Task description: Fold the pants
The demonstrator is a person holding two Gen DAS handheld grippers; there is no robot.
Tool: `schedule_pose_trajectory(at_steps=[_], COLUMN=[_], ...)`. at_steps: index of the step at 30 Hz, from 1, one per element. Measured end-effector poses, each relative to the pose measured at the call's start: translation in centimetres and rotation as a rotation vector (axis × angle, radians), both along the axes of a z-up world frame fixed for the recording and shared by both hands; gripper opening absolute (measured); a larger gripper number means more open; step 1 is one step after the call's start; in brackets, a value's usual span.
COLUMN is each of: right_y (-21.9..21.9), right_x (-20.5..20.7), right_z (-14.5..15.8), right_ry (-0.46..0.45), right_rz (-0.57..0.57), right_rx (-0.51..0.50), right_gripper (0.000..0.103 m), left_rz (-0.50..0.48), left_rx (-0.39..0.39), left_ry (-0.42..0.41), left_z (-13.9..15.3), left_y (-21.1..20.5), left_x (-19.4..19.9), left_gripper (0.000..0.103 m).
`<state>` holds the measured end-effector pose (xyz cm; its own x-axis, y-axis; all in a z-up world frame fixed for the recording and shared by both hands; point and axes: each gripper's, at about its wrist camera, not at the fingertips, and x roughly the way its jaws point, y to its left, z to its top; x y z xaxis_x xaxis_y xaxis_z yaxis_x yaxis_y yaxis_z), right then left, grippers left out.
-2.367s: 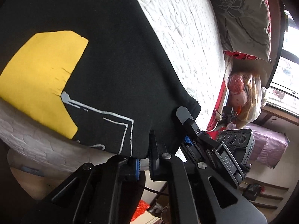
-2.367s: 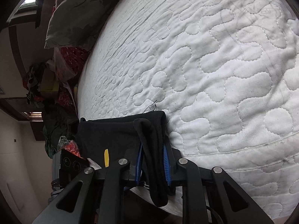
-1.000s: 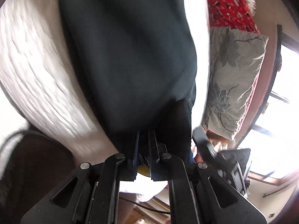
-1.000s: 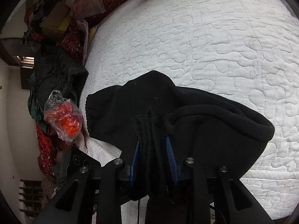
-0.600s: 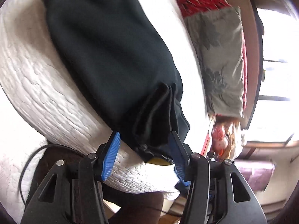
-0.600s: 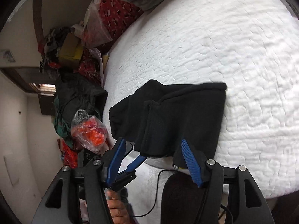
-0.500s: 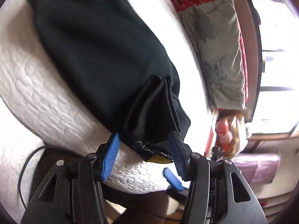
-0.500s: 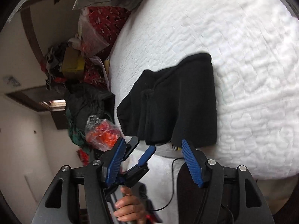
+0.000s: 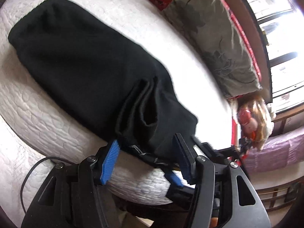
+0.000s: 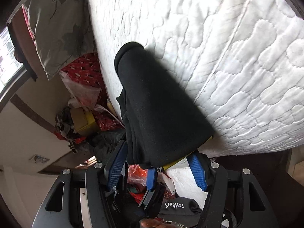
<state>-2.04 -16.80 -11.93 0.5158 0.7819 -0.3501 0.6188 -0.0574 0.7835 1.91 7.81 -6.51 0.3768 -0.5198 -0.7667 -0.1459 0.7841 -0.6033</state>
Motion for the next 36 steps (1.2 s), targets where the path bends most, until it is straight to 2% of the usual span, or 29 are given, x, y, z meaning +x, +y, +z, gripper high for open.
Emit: schedule_pose_trajectory(at_steps=[4, 5, 7, 8, 10, 12, 14, 16, 18, 19, 21, 22, 24, 26, 27, 29, 31, 33, 35, 36], right_y=[0.0, -0.1, -0.4, -0.8, -2.2, -3.6, -4.0, -4.0, -4.2, -4.6, -5.2, -5.5, -5.7, -5.1, -4.5, -3.6, -3.2, -3.3, -3.9, -4.1], right_x=[0.5, 0.6, 0.7, 0.4, -0.4, -0.8, -1.5, -1.6, -1.6, -1.9, -2.6, -2.9, -2.1, 0.0, 1.2, 2.8, 3.5, 3.8, 3.2, 3.0], right_z=[-0.4, -0.4, -0.2, -0.3, 0.0, -0.4, -1.9, -2.0, -1.4, -0.8, 0.8, 2.1, 5.0, 7.3, 7.8, 7.3, 6.0, 4.4, 3.1, 3.5], right_ry=[-0.007, -0.011, -0.016, -0.025, -0.050, -0.053, -0.013, -0.011, 0.003, 0.007, 0.005, -0.024, -0.152, -0.277, -0.310, -0.317, -0.288, -0.244, -0.228, -0.233], right_rz=[-0.001, 0.004, 0.030, 0.030, 0.017, 0.014, -0.010, -0.004, 0.014, 0.026, 0.062, 0.068, 0.096, 0.148, 0.176, 0.209, 0.235, 0.242, 0.244, 0.242], right_rx=[-0.011, -0.026, -0.066, -0.073, -0.110, -0.169, -0.127, -0.109, -0.085, -0.082, -0.097, -0.118, -0.211, -0.316, -0.349, -0.381, -0.442, -0.507, -0.489, -0.488], right_gripper=[0.062, 0.058, 0.041, 0.033, 0.029, 0.023, 0.019, 0.019, 0.028, 0.029, 0.039, 0.039, 0.041, 0.045, 0.045, 0.045, 0.045, 0.041, 0.037, 0.037], left_rz=[0.011, 0.008, -0.011, -0.031, -0.053, -0.075, -0.105, -0.117, -0.131, -0.122, -0.092, -0.091, -0.119, -0.155, -0.173, -0.191, -0.201, -0.211, -0.236, -0.227], left_rx=[0.005, 0.019, 0.048, 0.078, 0.148, 0.211, 0.242, 0.224, 0.184, 0.159, 0.117, 0.101, 0.074, 0.120, 0.133, 0.180, 0.191, 0.172, 0.147, 0.151], left_ry=[0.091, 0.097, 0.095, 0.107, 0.117, 0.080, 0.068, 0.071, 0.076, 0.072, 0.043, 0.028, -0.012, -0.034, -0.033, -0.004, 0.024, 0.020, -0.015, -0.044], left_z=[-2.0, -2.0, -1.8, -2.1, -2.9, -2.4, -1.9, -1.5, -1.1, -0.6, 0.3, 0.8, 1.6, 1.8, 1.4, 0.0, -1.3, -0.5, 1.2, 2.2], left_y=[-0.5, -0.8, -1.4, -2.0, -3.1, -3.9, -4.2, -3.6, -2.4, -1.5, -0.8, -0.8, -1.9, -3.5, -4.1, -5.3, -6.0, -6.0, -5.0, -3.9], left_x=[1.8, 2.3, 3.1, 3.5, 3.7, 3.3, 3.0, 2.5, 1.5, 0.7, -0.3, -0.4, 0.1, 0.7, 1.2, 2.6, 3.9, 4.1, 4.1, 4.2], left_gripper=[0.052, 0.045, 0.035, 0.034, 0.032, 0.033, 0.032, 0.032, 0.032, 0.032, 0.032, 0.032, 0.032, 0.032, 0.032, 0.032, 0.032, 0.032, 0.032, 0.032])
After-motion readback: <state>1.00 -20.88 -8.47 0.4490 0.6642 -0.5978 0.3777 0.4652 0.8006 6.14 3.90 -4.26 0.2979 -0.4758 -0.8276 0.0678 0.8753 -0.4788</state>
